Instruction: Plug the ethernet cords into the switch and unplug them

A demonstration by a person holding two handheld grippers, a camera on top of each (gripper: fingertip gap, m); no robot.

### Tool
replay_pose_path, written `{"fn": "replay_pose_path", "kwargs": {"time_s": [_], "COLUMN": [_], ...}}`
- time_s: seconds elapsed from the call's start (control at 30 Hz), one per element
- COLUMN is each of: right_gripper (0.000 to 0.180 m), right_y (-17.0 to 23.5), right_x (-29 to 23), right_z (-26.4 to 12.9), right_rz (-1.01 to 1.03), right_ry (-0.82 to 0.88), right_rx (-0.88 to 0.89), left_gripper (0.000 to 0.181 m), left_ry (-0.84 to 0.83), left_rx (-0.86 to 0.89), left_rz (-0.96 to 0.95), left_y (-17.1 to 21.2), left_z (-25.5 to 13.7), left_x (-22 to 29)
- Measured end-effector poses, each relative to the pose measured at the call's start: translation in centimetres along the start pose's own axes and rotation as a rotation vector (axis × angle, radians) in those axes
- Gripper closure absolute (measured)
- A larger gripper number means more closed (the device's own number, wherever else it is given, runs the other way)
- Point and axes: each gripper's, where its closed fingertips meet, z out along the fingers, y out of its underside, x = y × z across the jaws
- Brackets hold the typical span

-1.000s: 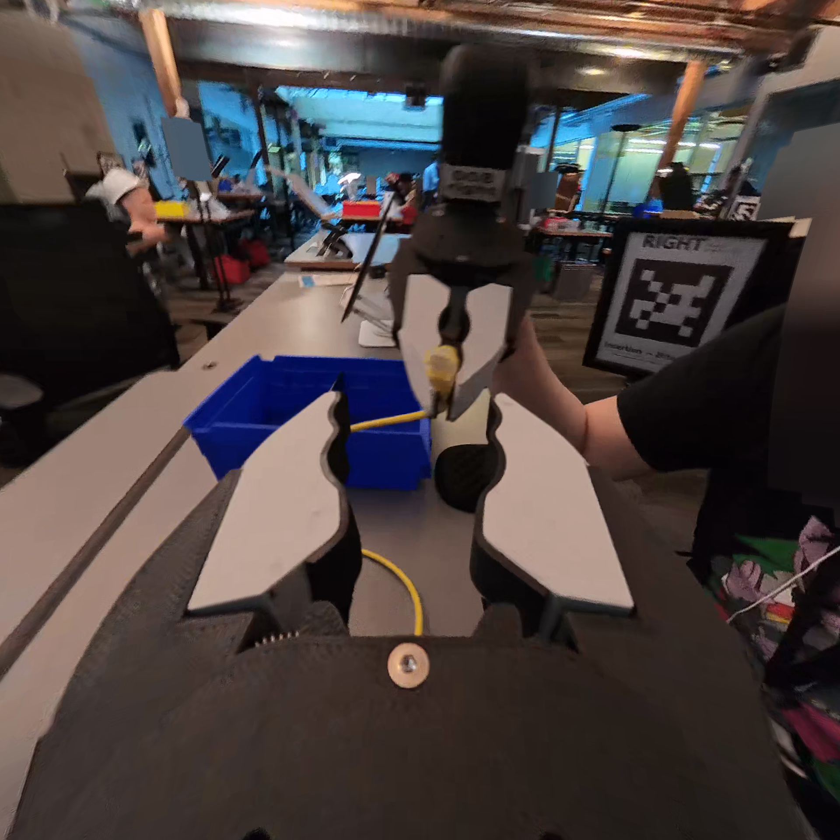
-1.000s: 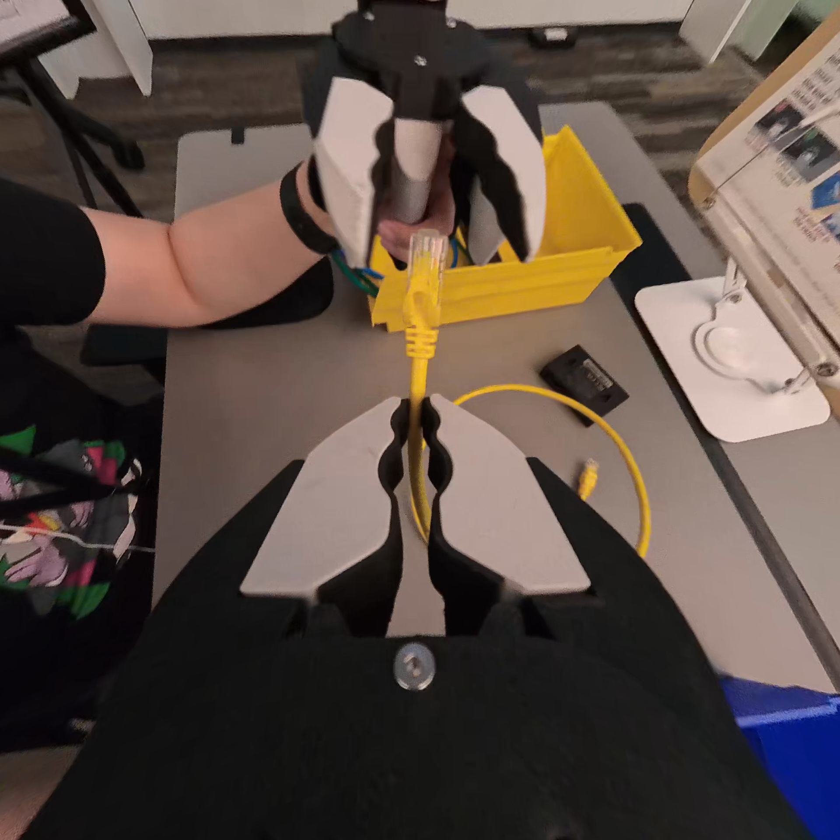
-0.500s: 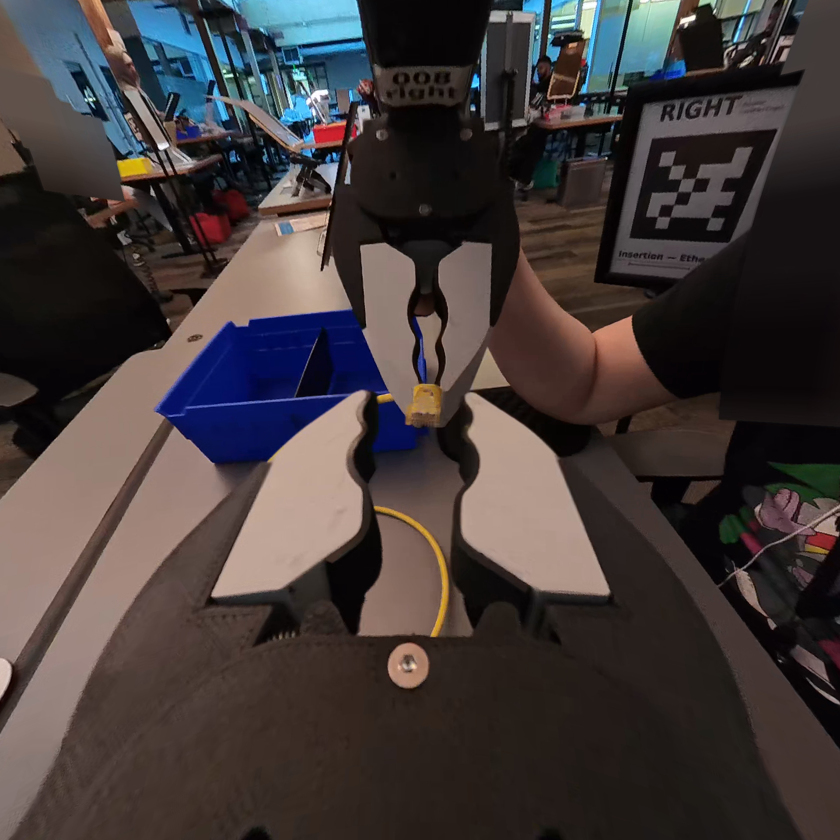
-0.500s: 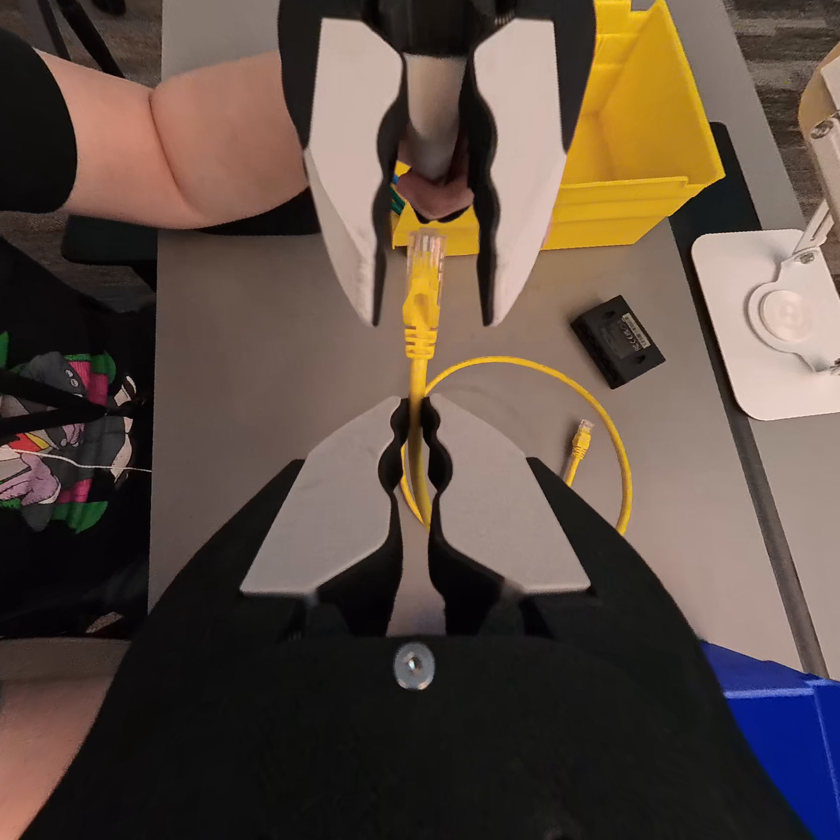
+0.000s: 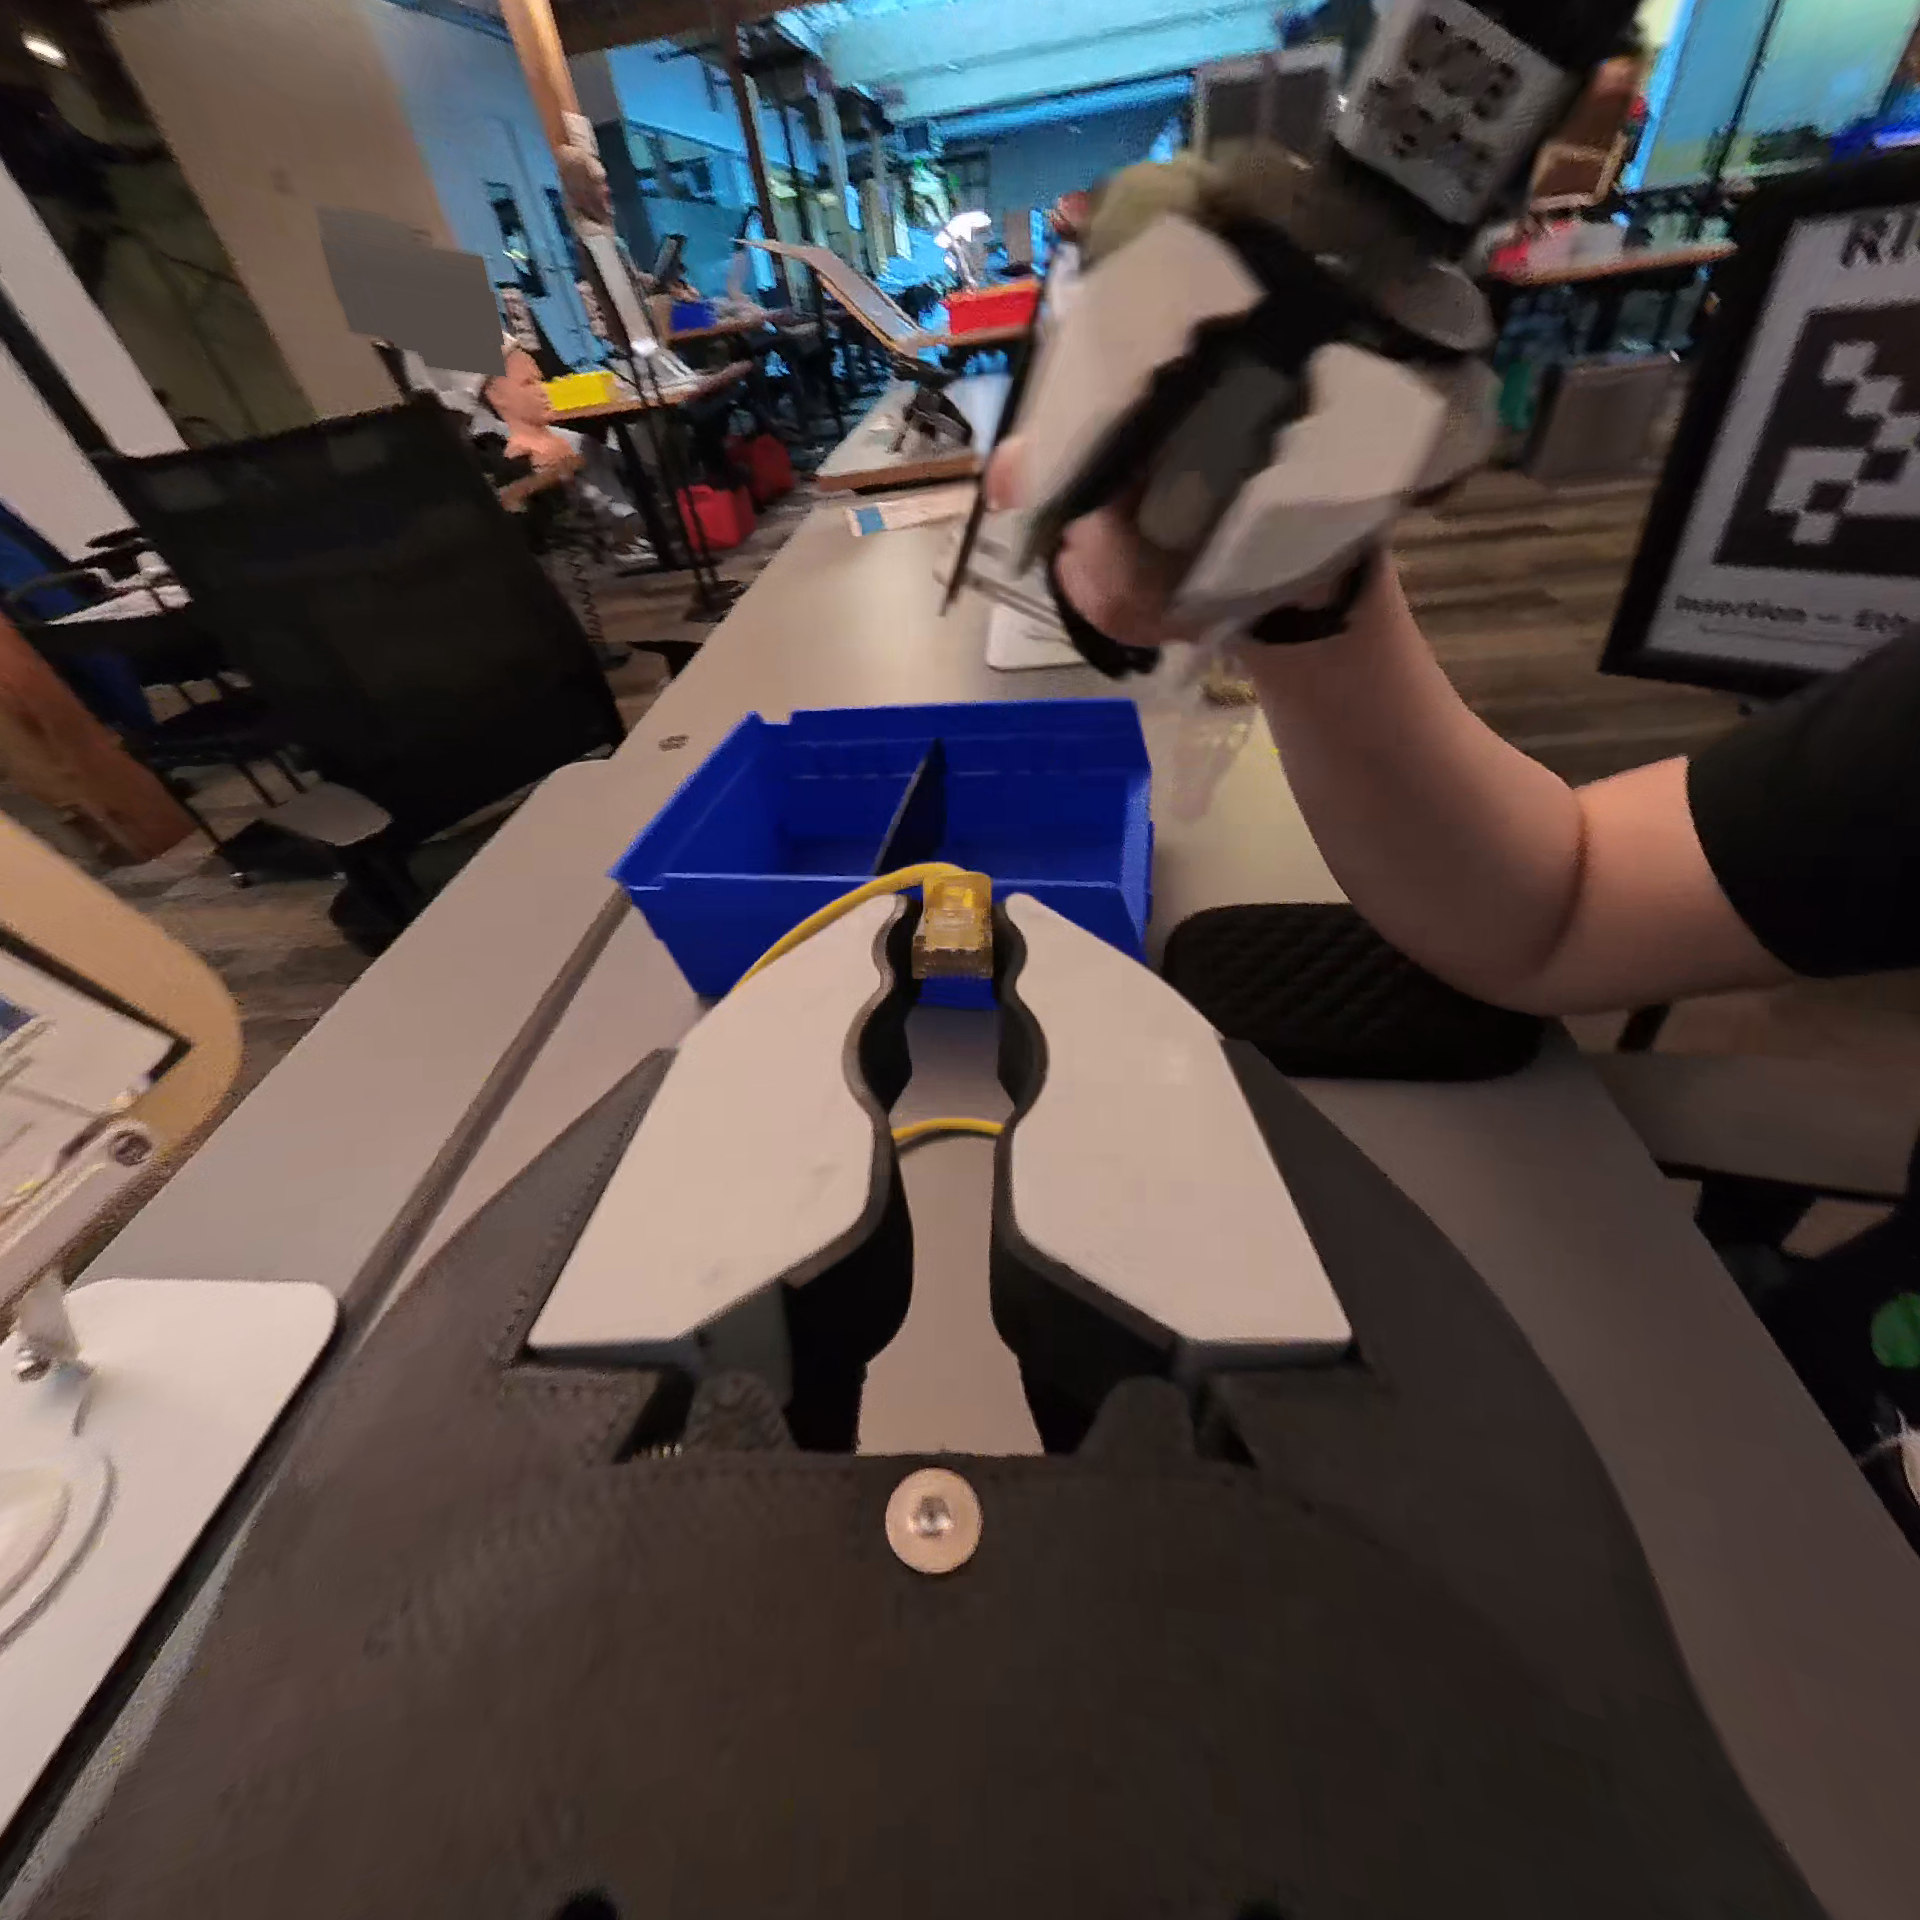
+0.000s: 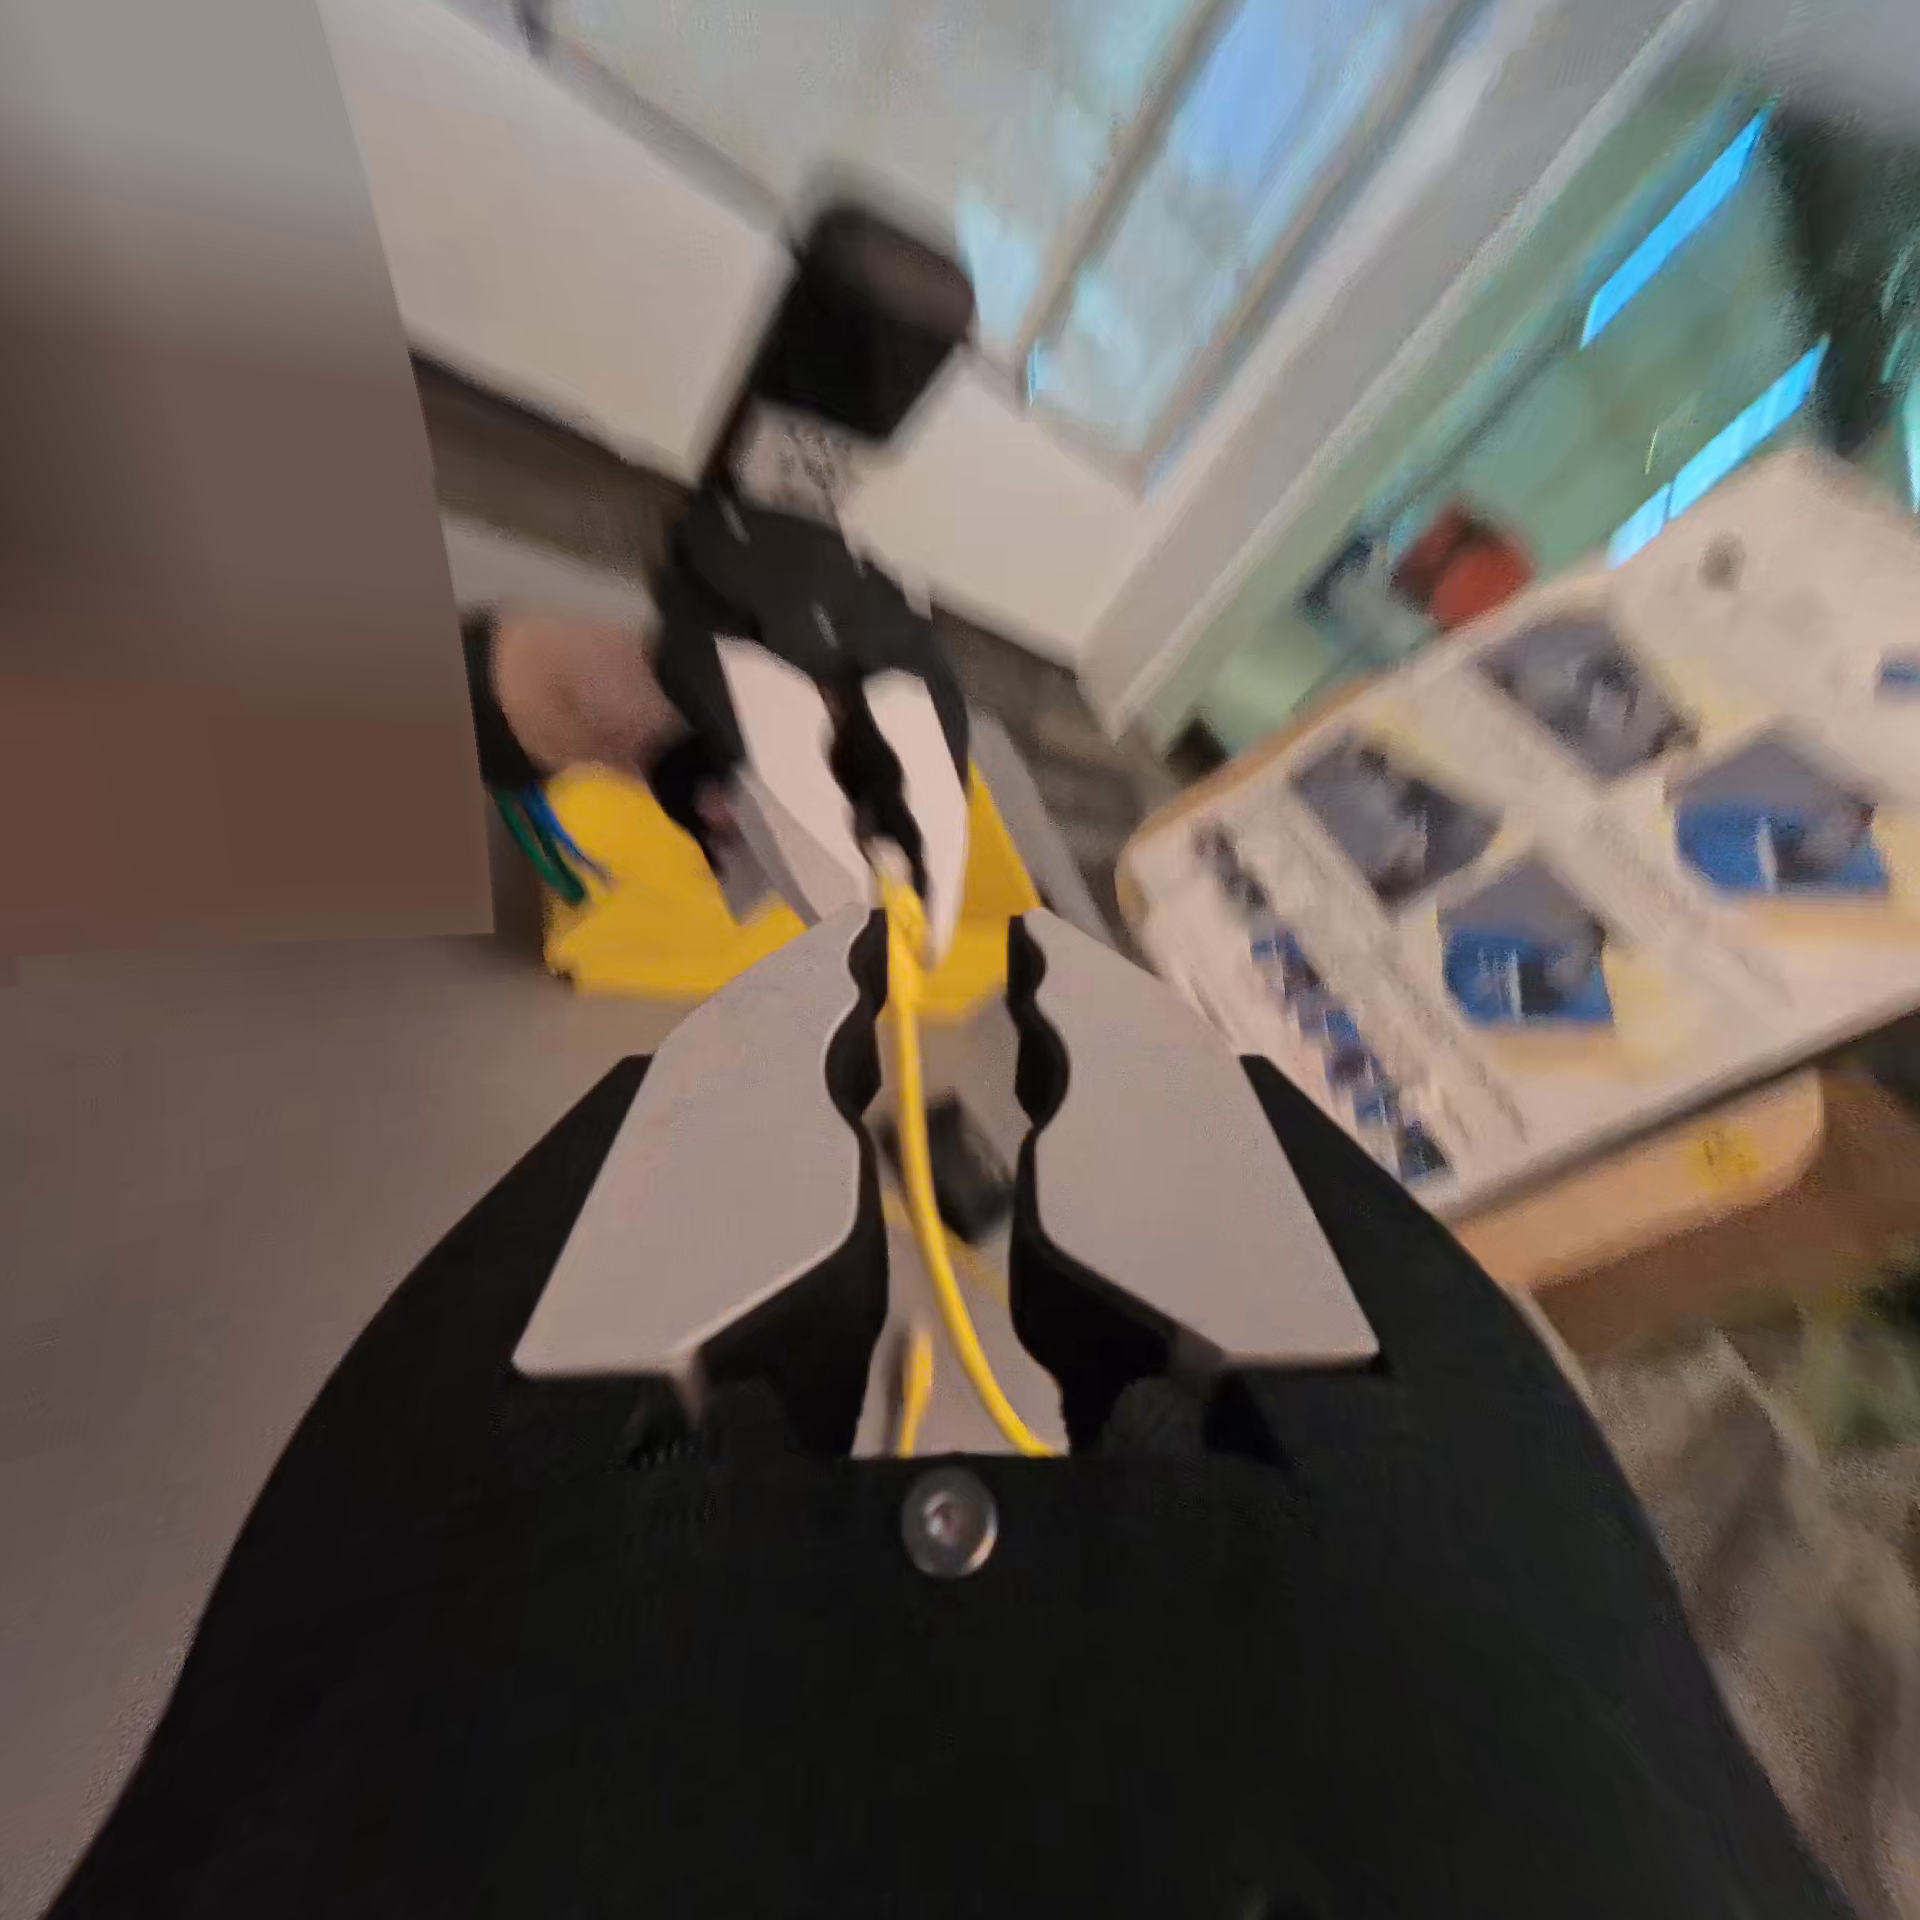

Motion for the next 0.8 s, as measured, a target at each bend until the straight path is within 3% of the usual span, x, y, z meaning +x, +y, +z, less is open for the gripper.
{"fn": "replay_pose_path", "kwargs": {"time_s": [0.1,0.2,0.27,0.43,0.57,0.67,0.8], "right_gripper": [0.156,0.156,0.179,0.179,0.169,0.161,0.156], "right_y": [-4.2,-2.8,-0.1,6.6,6.6,4.8,2.0], "right_x": [-5.0,-9.7,-11.5,-8.4,-4.3,-1.7,-1.6], "right_z": [-0.6,2.4,5.7,12.6,11.2,8.4,5.2], "right_rz": [0.023,0.085,0.068,0.135,0.276,0.381,0.414], "right_ry": [-0.274,-0.525,-0.560,-0.130,0.037,0.035,-0.132], "right_rx": [0.306,0.261,0.208,0.209,0.322,0.476,0.674], "left_gripper": [0.169,0.169,0.169,0.169,0.169,0.169,0.170], "left_ry": [-0.032,-0.052,-0.069,-0.027,0.028,0.051,0.071], "left_rx": [0.047,0.077,0.100,0.112,0.111,0.103,0.113], "left_rz": [-0.035,-0.048,-0.050,-0.034,-0.017,-0.013,-0.026], "left_y": [-0.7,-1.3,-1.9,-2.8,-3.2,-3.1,-3.0], "left_z": [-1.0,-1.9,-2.6,-2.9,-2.5,-2.3,-2.4], "left_x": [-1.0,-1.5,-1.7,-0.6,0.8,1.2,1.2]}}
